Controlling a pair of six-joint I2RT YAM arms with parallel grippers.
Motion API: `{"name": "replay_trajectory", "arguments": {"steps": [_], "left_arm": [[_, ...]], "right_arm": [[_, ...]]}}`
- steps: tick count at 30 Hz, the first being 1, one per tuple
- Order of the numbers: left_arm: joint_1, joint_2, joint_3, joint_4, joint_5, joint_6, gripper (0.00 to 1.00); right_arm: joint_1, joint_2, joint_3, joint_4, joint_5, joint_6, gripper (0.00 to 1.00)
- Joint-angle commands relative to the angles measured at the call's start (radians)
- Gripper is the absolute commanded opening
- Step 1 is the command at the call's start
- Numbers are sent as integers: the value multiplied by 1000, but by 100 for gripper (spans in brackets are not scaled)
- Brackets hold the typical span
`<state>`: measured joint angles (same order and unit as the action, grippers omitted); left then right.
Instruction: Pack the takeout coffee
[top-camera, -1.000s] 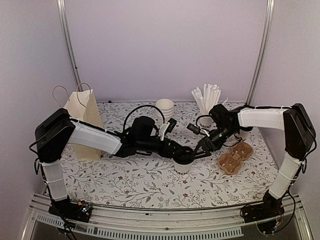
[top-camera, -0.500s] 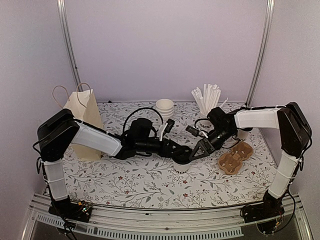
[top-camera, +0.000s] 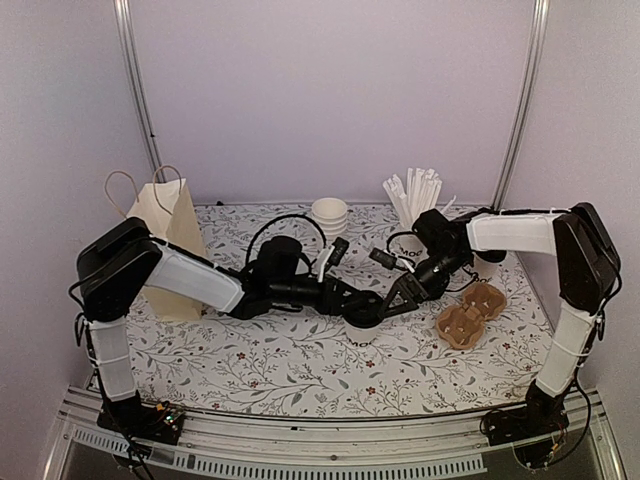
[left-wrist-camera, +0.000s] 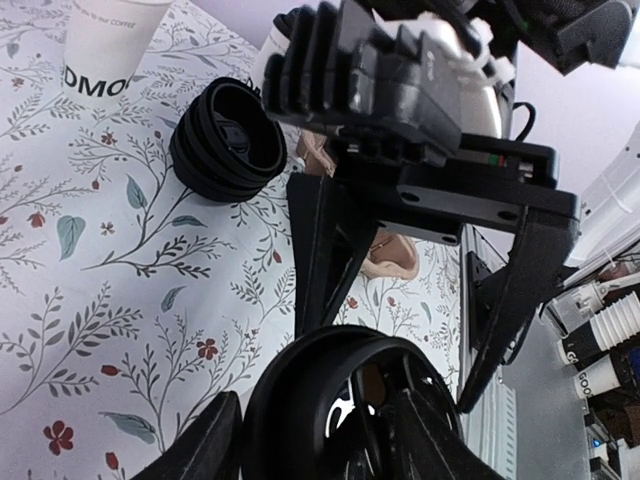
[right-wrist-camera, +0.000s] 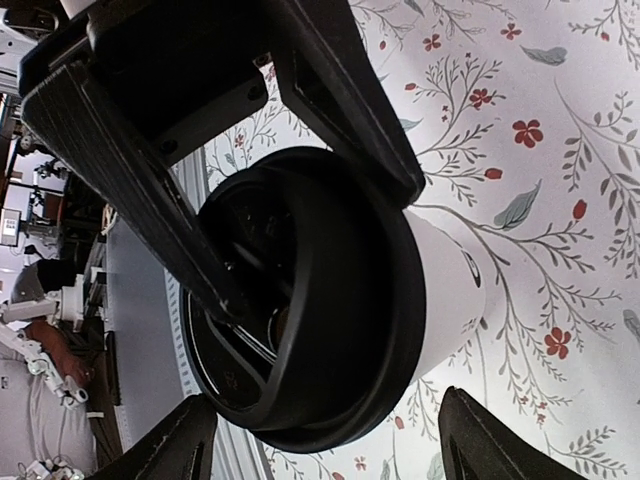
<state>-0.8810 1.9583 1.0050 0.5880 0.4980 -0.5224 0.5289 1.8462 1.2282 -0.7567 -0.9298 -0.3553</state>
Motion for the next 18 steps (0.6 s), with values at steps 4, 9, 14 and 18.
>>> {"name": "replay_trajectory", "arguments": {"steps": [4,9,14,18], "left_arm": [[-5,97,-16,-49,193,132,53],[0,129,9,-16,264,128,50],[2,131,15,-10,272,125,50],[6,133,17,-19,265,119,50]], "right_arm": [[-55,-47,67,-41,150,-23,78],[-74,-28,60,-33,127,-5,72],[-74,-10,60,-21,131,3,66],[-75,26,53,-21,129,7,63]]}}
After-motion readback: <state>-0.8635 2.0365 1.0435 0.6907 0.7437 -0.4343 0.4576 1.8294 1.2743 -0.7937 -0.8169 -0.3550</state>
